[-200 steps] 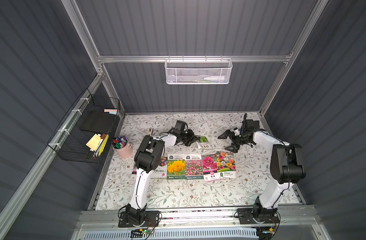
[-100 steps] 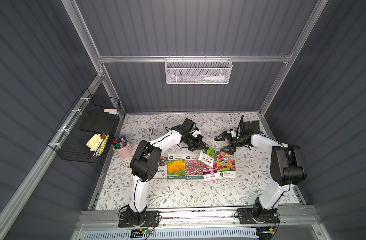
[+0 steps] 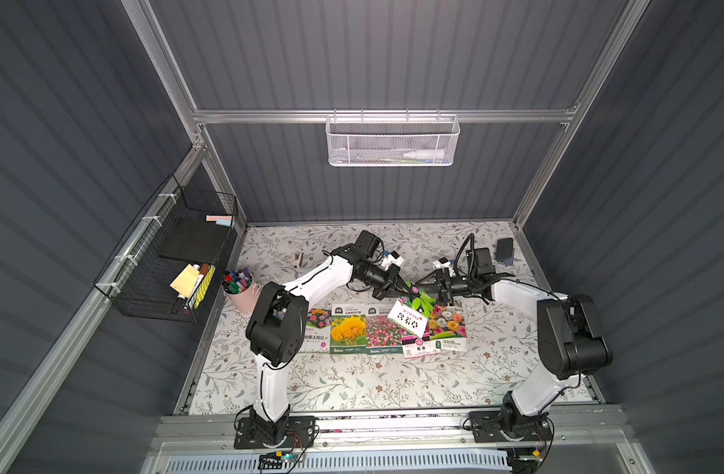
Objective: Arrange the seed packets in a row
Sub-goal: Place the seed packet at the center of the board.
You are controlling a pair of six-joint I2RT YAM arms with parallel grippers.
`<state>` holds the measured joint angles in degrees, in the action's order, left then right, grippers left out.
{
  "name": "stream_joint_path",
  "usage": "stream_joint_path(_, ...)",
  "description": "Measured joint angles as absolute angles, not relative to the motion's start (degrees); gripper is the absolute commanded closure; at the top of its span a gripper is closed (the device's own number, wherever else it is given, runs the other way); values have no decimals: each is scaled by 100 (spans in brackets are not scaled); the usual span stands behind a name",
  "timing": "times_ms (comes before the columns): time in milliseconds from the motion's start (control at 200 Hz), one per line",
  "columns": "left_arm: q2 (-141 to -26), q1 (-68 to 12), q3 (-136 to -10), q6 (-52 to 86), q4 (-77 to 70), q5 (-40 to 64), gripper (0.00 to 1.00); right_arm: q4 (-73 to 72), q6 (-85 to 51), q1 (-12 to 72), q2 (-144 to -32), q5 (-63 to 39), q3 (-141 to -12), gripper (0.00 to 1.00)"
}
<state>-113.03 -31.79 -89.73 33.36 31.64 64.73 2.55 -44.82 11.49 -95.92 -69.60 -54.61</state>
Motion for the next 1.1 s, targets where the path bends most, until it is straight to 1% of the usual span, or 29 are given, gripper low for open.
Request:
stream_joint_path(45, -11303, -3179, -8967, 3308, 3210, 6497, 100, 154, -4606, 1153, -9518, -6987, -5413, 83)
stream_joint_path(95, -11303, -3179, -8960, 3253, 3280, 6504, 99, 58, -4619, 1153, -9439, -7028, -5374, 100)
stream_joint_path(210, -11303, -3144, -8967, 3168, 3463, 6506, 90, -54, -4759, 1164, -9365, -7063, -5299, 100)
stream_joint_path(290, -11316, -3107, -8993, 3181, 3610, 6504, 89, -78, -4803, 1175, -9345, -7074, -5264, 100)
stream_joint_path(320, -11323, -3100, -8997, 3192, 3629, 6504, 87, -95, -4812, 1173, -9343, -7074, -5260, 100)
stream_joint_path(335, -11325, -3096, -8997, 3194, 3632, 6504, 83, -104, -4823, 1173, -9343, -7074, -5260, 100)
stream_joint_path(350, -11327, -3092, -9002, 3208, 3636, 6504, 75, -113, -4825, 1173, -9343, -7074, -5258, 100)
stream_joint_path(365, -11327, -3089, -9004, 3192, 3645, 6497, 65, -119, -4827, 1173, -9343, -7072, -5258, 100)
stream_joint_path(385, -11330, -3081, -9008, 3253, 3664, 6497, 49, -130, -4831, 1173, -9343, -7072, -5258, 100)
stream_joint_path(390, -11330, -3079, -9011, 3245, 3671, 6493, 42, -128, -4831, 1173, -9343, -7072, -5258, 100)
stream_joint_path(395, -11330, -3079, -9013, 3218, 3671, 6490, 22, -130, -4831, 1173, -9343, -7072, -5258, 100)
stream_joint_path(400, -11330, -3079, -9013, 3208, 3673, 6486, 11, -130, -4831, 1173, -9343, -7072, -5258, 100)
stream_joint_path(405, -11330, -3074, -9013, 3225, 3675, 6479, 6, -132, -4831, 1173, -9343, -7072, -5258, 100)
stream_joint_path(410, -11330, -3072, -9013, 3240, 3680, 6477, 3, -134, -4831, 1173, -9343, -7072, -5258, 100)
stream_joint_path(420, -11330, -3068, -9013, 3251, 3686, 6466, 1, -139, -4831, 1173, -9341, -7070, -5258, 100)
stream_joint_path(515, -11330, -3020, -9019, 3301, 3769, 6294, 1, -45, -4746, 1168, -9317, -6967, -5264, 100)
stream_joint_path(585, -11330, -2965, -9019, 3485, 3822, 6097, 1, 301, -4534, 1151, -9268, -6729, -5352, 100)
stream_joint_path(695, -11327, -2923, -9019, 3859, 3837, 5743, 0, 976, -4088, 1090, -9126, -5990, -5708, 100)
stream_joint_path(790, -11292, -2902, -8976, 4333, 3736, 5376, 1, 1107, -4003, 1007, -8943, -5363, -5929, 100)
stream_joint_path(955, -10906, -3052, -8171, 5837, 2429, 4364, 0, 886, -4171, 947, -8700, -4049, -6036, 100)
stream_joint_path(1100, -10783, -3629, -7592, 6740, 1013, 3177, 1, 471, -4434, 1120, -8637, -2661, -6027, 100)
